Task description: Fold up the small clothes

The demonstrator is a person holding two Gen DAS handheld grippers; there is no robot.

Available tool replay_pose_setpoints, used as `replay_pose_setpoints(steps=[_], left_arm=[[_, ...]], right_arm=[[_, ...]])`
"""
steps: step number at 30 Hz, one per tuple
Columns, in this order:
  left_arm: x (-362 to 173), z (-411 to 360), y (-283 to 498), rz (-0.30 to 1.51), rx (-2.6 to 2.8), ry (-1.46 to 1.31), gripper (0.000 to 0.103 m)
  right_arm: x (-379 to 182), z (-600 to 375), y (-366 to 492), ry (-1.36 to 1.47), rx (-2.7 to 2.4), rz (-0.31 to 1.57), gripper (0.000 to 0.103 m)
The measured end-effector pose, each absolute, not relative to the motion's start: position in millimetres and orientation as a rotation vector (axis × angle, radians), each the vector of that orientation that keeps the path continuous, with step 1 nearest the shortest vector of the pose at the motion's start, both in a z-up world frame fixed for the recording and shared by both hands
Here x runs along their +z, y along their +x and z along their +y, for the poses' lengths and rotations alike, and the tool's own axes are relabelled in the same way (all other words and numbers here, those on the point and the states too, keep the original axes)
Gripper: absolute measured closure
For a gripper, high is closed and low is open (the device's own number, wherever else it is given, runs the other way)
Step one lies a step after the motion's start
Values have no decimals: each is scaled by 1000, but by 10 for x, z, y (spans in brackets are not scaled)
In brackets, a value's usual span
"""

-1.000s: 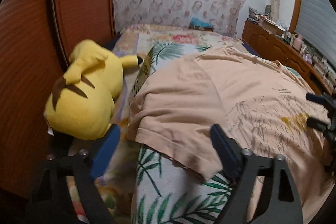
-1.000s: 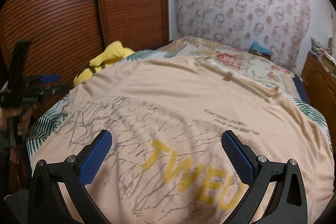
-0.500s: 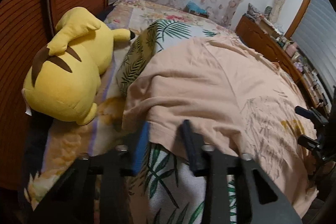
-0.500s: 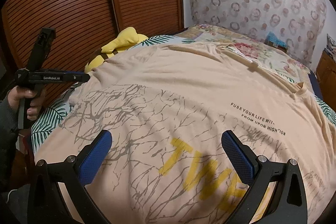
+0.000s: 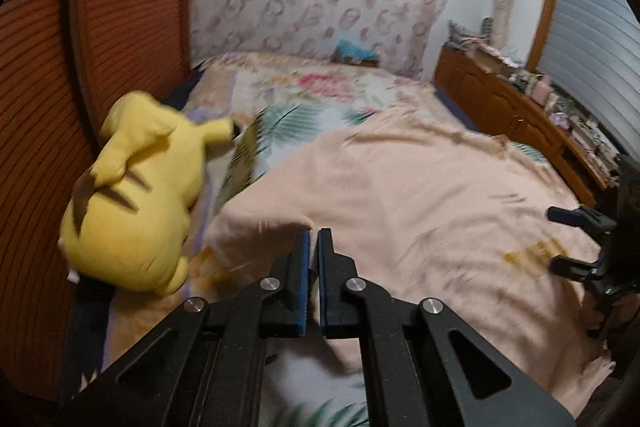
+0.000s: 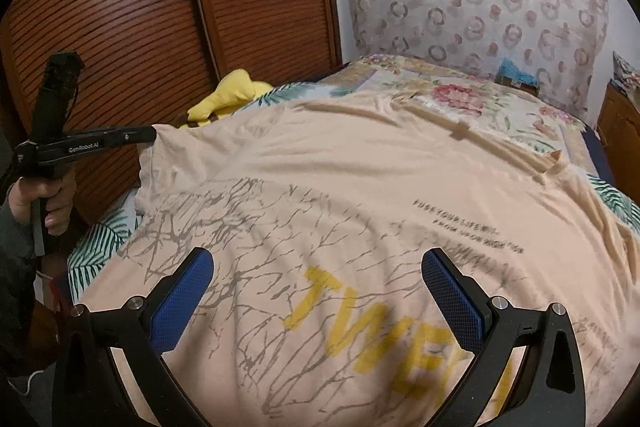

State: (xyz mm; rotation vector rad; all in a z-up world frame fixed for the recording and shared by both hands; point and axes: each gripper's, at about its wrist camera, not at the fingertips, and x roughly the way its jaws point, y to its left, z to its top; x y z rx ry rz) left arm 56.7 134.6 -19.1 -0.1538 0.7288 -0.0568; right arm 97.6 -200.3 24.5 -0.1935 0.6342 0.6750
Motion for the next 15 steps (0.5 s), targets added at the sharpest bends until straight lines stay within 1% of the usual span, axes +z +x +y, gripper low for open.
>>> replay_pose_setpoints(steps=[8, 15], left_arm=[[191, 689, 868, 673, -218, -96, 99], [366, 232, 999, 655, -317, -67, 98]], right_arm=[[433, -2307, 855, -158, 625, 577, 0], [400, -2416, 744, -128, 590, 556, 0]])
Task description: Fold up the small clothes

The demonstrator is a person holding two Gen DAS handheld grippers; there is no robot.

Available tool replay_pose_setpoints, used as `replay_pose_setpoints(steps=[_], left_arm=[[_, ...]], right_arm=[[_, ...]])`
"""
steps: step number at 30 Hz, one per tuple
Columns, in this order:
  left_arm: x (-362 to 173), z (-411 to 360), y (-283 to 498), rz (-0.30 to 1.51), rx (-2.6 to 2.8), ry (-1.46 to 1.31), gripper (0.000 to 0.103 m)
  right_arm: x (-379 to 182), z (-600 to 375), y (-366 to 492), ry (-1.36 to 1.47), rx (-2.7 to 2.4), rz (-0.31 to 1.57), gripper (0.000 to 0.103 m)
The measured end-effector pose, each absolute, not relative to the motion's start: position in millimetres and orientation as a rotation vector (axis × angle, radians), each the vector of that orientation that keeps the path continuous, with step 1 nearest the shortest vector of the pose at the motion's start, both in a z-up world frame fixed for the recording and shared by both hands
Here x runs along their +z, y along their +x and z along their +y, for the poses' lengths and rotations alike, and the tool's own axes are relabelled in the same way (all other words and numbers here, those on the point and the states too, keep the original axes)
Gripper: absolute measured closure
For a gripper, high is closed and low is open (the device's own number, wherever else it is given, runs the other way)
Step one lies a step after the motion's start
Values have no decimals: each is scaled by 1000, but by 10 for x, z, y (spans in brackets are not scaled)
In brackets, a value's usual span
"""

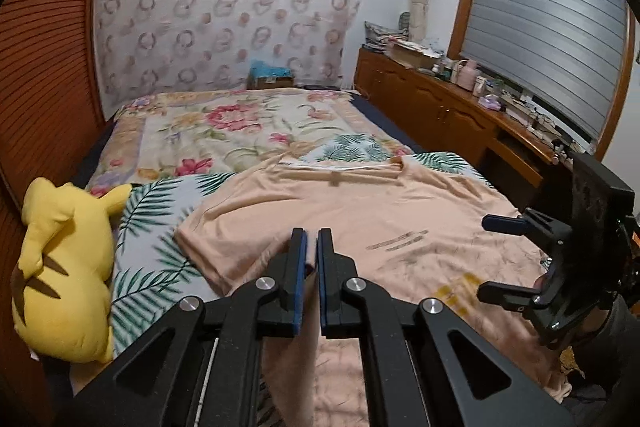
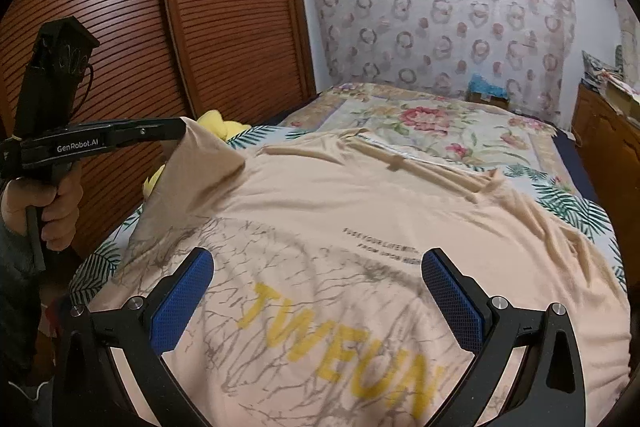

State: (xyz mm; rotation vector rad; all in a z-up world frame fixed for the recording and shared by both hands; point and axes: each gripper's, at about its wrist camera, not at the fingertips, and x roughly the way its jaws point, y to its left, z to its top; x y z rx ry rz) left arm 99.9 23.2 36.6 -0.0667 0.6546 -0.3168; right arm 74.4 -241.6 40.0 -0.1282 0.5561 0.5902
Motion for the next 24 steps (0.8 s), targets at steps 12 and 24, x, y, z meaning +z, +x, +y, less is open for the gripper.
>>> replay_pose_setpoints(steps=[12, 24], left_arm=[[228, 498, 714, 614, -210, -97, 32], [-75, 868, 284, 604, -107, -139, 21]], right_arm=[[488, -2227, 704, -176, 610, 553, 4], [500, -1424, 1066, -294, 781, 593, 34]])
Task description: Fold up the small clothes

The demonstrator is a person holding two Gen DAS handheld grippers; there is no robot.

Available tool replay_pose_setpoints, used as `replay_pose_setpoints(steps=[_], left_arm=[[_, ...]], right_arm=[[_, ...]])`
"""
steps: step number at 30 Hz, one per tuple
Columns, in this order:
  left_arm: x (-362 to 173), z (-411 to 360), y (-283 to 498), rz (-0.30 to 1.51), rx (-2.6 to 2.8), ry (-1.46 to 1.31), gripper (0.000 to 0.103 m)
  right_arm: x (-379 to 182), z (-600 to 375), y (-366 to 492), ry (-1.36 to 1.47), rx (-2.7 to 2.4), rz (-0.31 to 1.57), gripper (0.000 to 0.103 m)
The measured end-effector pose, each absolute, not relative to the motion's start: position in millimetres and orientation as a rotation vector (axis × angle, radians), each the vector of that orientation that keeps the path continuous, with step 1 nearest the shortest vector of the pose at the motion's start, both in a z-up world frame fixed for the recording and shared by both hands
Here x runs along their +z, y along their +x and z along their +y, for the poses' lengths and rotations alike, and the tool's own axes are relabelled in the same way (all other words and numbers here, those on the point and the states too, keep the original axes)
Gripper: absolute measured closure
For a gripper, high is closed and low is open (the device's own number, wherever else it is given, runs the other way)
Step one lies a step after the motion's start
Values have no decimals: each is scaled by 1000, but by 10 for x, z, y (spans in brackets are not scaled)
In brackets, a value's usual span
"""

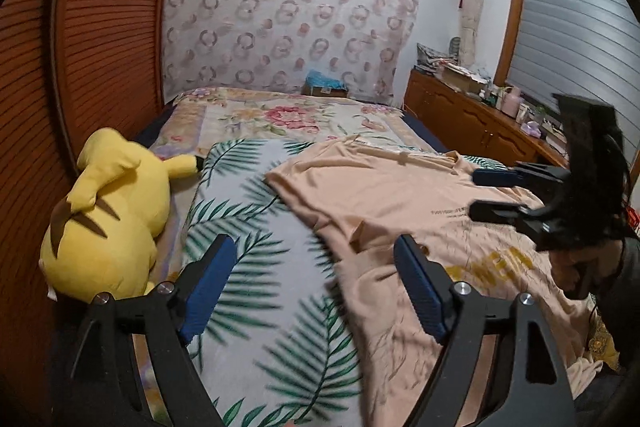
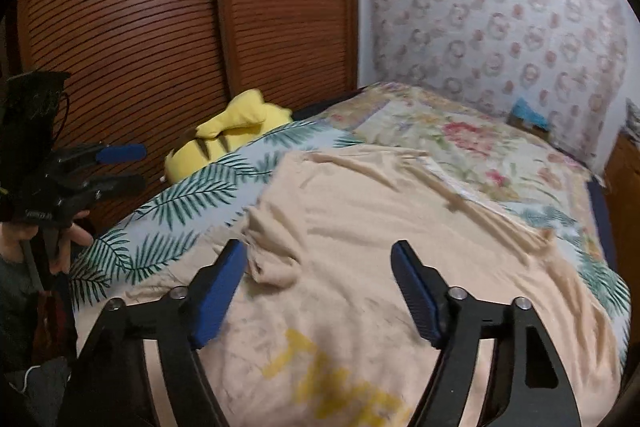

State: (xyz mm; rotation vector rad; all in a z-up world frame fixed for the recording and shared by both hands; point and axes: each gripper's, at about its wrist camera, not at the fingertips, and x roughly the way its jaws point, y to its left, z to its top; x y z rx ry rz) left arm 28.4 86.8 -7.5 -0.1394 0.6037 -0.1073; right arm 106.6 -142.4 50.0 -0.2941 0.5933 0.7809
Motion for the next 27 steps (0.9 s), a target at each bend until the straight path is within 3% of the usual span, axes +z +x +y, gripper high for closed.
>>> replay_pose_setpoints(steps=[12, 14, 16, 17, 27], left_arm=[[-317, 1021, 181, 637, -70, -163, 20], [-341, 994, 178, 640, -75, -160, 20], [-356, 981, 176, 644, -78, -160, 20], [-359, 975, 174, 646, -79, -162, 20], [-386, 923, 174, 654, -94, -163, 20]], right_arm=[[78, -627, 1577, -414, 859, 751, 62], [79, -600, 1687, -420, 866, 770, 72], [75, -577, 1749, -421, 877, 784, 91], [81, -591, 1730, -419, 885, 787, 95], [243, -1158, 1935, -272, 702, 710, 100]])
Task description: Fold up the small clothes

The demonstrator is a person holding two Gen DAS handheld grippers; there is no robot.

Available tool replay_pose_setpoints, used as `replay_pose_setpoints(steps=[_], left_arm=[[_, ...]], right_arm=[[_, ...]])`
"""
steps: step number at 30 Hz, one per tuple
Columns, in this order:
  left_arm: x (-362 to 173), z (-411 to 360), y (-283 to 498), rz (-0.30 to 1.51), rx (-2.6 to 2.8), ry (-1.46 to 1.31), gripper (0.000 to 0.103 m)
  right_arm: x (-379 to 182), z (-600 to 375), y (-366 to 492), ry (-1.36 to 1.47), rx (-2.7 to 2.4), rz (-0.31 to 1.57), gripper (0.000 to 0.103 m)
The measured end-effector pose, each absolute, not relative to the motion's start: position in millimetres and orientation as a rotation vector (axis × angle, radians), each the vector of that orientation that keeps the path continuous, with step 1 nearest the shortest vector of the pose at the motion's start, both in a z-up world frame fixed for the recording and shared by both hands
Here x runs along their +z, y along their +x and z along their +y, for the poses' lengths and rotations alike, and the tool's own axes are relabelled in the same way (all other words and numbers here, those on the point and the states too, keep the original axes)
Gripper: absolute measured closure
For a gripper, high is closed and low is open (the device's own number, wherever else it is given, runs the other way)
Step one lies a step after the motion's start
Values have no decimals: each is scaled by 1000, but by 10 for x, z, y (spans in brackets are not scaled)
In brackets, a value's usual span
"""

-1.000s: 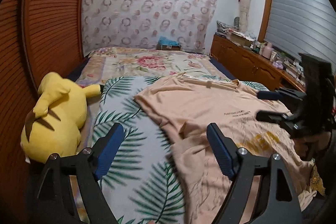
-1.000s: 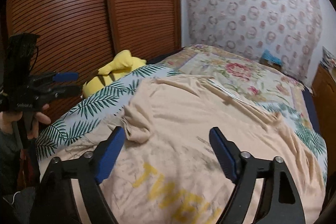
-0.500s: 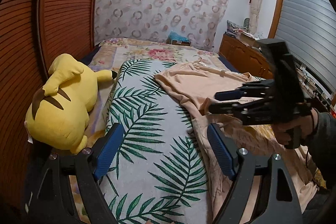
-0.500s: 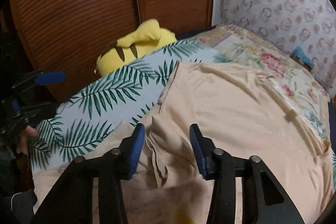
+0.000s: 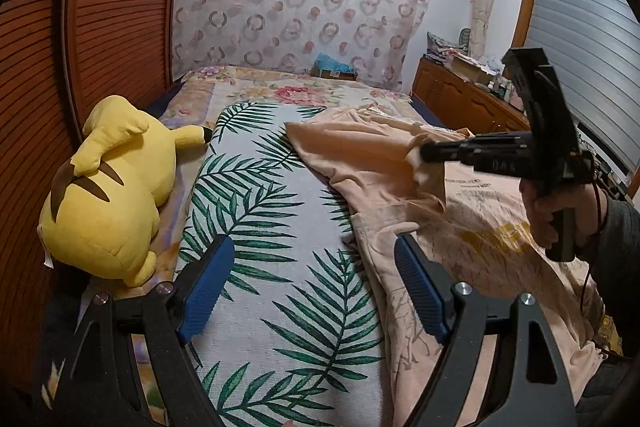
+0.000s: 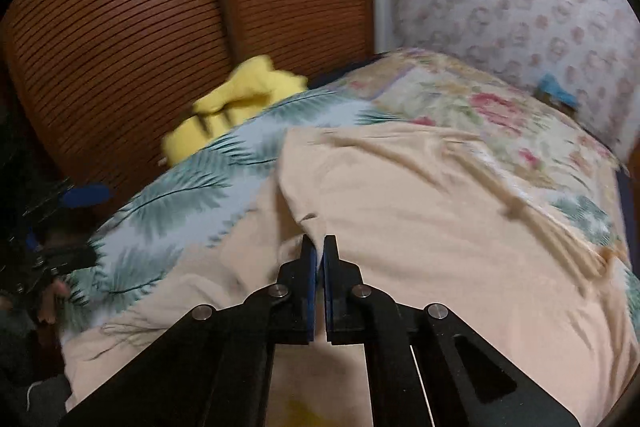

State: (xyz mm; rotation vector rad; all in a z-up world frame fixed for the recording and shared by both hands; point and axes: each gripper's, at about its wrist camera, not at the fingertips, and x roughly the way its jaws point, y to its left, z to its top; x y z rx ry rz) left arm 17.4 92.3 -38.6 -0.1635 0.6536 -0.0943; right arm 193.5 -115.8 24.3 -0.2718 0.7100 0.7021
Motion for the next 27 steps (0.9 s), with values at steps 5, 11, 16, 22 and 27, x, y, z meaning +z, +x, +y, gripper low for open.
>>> replay_pose_setpoints(steps=[5, 11, 16, 22, 27], left_arm=[[-366, 906, 190, 651, -95, -162, 20], [-377, 861, 218, 662, -94, -147, 20], [-384, 843, 205, 668, -94, -146, 20], [-399, 841, 204, 674, -99, -148, 20], [-414, 809, 207, 678, -103, -149, 20]], right_arm=[[131, -1371, 2145, -262, 560, 746, 94], [123, -1188, 2083, -238, 624, 742, 70], [24, -935, 2074, -287, 719, 765, 68], [-282, -793, 2260, -407, 628, 809, 73], [-322, -889, 2266, -402, 637, 782, 97]])
